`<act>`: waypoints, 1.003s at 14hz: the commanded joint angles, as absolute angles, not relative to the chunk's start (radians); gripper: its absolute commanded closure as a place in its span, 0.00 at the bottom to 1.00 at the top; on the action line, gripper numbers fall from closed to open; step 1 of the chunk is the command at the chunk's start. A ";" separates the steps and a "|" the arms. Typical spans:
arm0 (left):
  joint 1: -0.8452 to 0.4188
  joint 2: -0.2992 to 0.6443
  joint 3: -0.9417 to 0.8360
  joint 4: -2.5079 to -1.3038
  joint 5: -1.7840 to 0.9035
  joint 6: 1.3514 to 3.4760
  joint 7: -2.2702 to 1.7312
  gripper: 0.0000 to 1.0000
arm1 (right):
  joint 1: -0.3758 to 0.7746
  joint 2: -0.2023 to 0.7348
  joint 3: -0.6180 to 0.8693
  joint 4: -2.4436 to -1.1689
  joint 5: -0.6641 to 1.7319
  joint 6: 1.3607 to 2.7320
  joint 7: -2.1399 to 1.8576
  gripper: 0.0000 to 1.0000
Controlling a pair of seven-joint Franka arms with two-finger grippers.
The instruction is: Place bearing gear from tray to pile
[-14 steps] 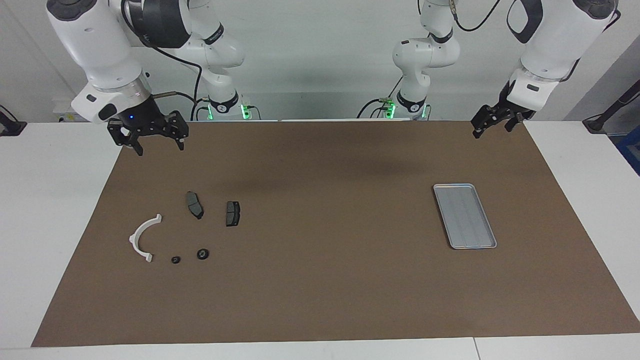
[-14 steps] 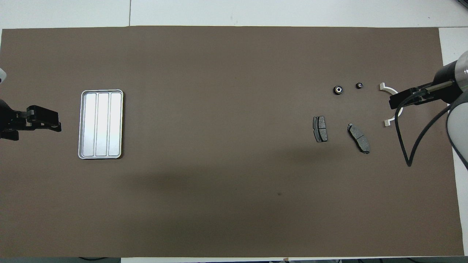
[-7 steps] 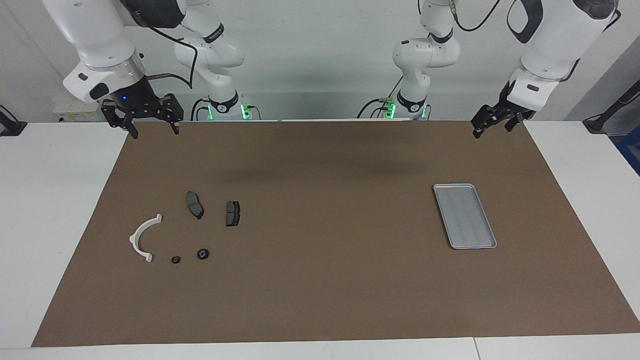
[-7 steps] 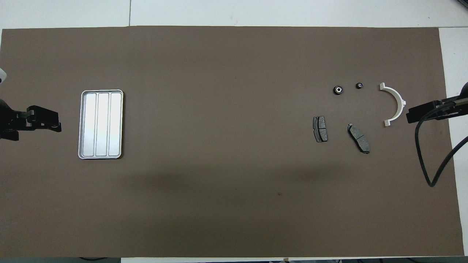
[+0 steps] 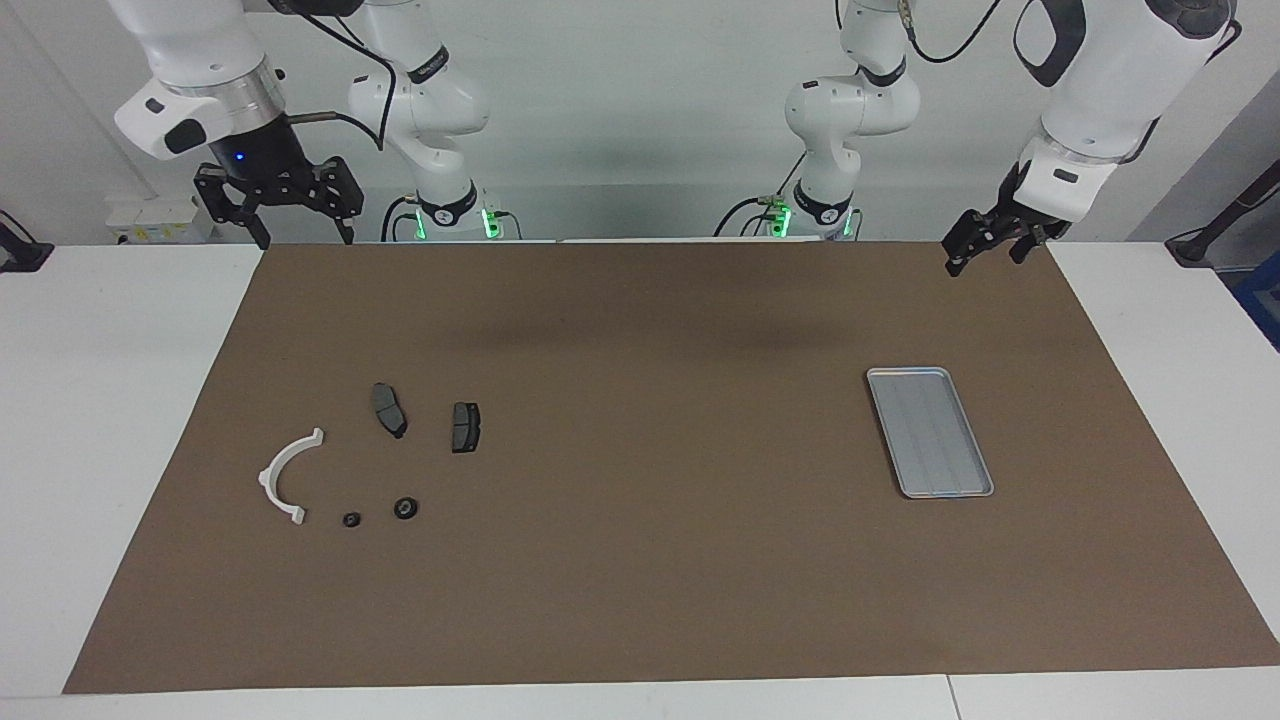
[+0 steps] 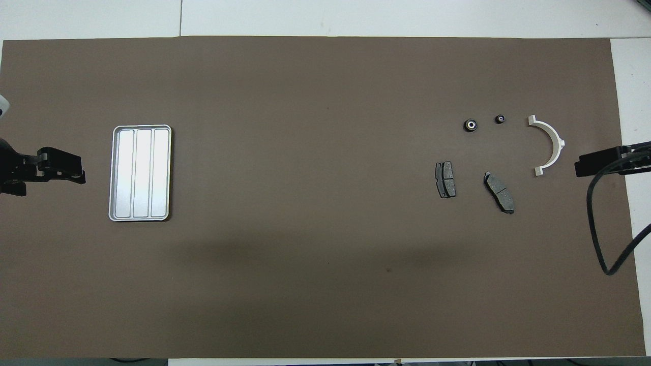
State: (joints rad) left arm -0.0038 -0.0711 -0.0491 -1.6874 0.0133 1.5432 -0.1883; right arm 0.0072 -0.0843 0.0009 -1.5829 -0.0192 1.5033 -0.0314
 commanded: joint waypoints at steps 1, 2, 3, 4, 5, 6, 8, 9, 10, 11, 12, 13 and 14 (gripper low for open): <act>0.006 -0.095 -0.055 -1.712 0.000 1.539 -0.178 0.00 | 0.023 -0.098 -0.023 -1.608 -0.002 1.508 -0.002 0.00; 0.006 -0.095 -0.055 -1.712 0.000 1.539 -0.178 0.00 | -0.001 -0.098 -0.003 -1.609 -0.002 1.511 -0.009 0.00; 0.006 -0.095 -0.055 -1.712 0.000 1.537 -0.178 0.00 | -0.018 -0.097 0.017 -1.609 -0.002 1.512 -0.032 0.00; 0.006 -0.095 -0.055 -1.712 0.000 1.539 -0.178 0.00 | -0.018 -0.097 0.018 -1.609 -0.002 1.513 -0.037 0.00; 0.006 -0.095 -0.055 -1.712 0.000 1.539 -0.178 0.00 | -0.021 -0.097 0.018 -1.612 0.000 1.511 -0.038 0.00; 0.005 -0.095 -0.055 -1.712 0.000 1.539 -0.178 0.00 | -0.021 -0.097 0.018 -1.612 0.000 1.511 -0.038 0.00; 0.005 -0.095 -0.055 -1.712 0.000 1.539 -0.178 0.00 | -0.018 -0.097 0.018 -1.612 0.000 1.516 -0.038 0.00; 0.005 -0.095 -0.055 -1.712 0.000 1.539 -0.179 0.00 | -0.015 -0.097 0.018 -1.611 0.000 1.516 -0.034 0.00; 0.005 -0.095 -0.055 -1.712 0.000 1.537 -0.178 0.00 | -0.011 -0.097 0.017 -1.611 0.000 1.517 -0.028 0.00; 0.005 -0.095 -0.055 -1.712 0.000 1.539 -0.178 0.00 | -0.009 -0.097 0.017 -1.611 -0.002 1.520 -0.025 0.00; 0.005 -0.095 -0.055 -1.712 0.000 1.539 -0.178 0.00 | -0.011 -0.097 0.017 -1.612 -0.002 1.525 -0.017 0.00; 0.005 -0.095 -0.055 -1.712 0.000 1.539 -0.178 0.00 | -0.011 -0.097 0.017 -1.614 0.000 1.526 0.006 0.00; 0.005 -0.095 -0.055 -1.712 0.000 1.539 -0.178 0.00 | -0.009 -0.097 0.018 -1.614 0.000 1.528 0.023 0.00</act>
